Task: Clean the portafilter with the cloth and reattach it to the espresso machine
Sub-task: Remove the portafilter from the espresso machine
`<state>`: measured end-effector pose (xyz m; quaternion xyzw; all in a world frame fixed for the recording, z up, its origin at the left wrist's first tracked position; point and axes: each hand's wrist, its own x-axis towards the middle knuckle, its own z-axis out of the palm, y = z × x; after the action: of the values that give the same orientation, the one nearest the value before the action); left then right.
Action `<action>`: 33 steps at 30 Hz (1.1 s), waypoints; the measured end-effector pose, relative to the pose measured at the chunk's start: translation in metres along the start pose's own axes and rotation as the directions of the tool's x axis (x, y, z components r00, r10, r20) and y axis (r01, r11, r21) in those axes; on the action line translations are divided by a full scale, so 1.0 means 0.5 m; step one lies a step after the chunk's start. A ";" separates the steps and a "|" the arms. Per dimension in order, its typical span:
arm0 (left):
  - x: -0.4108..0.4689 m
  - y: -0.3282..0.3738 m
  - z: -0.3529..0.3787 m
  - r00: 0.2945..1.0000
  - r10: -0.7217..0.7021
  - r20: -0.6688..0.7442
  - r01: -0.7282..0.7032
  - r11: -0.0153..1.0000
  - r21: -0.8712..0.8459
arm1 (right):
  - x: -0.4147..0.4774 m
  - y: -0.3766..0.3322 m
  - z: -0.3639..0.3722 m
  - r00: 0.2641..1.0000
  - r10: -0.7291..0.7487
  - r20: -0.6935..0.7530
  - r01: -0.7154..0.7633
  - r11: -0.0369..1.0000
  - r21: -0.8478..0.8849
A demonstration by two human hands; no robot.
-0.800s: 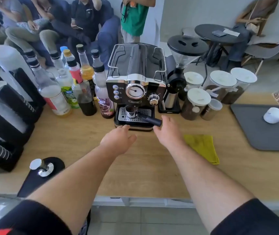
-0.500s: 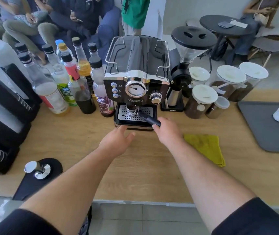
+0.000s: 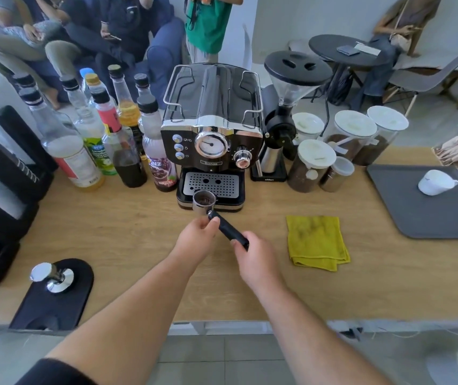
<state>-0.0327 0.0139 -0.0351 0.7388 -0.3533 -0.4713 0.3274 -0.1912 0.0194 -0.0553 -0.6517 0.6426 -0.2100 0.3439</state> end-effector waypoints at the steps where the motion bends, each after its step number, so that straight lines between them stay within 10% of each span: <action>1: -0.002 -0.004 0.007 1.000 -0.010 0.013 0.010 0.999 -0.037 | -0.012 0.002 0.003 1.000 0.013 -0.007 -0.013 1.000 0.026; 18: -0.061 -0.029 0.067 0.989 -0.056 0.138 0.100 0.936 -0.337 | -0.127 0.026 -0.013 0.997 0.072 -0.019 -0.068 0.983 0.170; 33: -0.060 -0.035 0.102 0.990 -0.098 0.103 0.122 0.960 -0.251 | 0.059 0.195 -0.207 0.982 0.083 -0.167 -0.128 0.951 -0.281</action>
<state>-0.0853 0.0406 -0.0528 0.6870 -0.2619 -0.5630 0.3774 -0.3304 -0.0220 -0.0604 -0.6417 0.7250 -0.1437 0.2048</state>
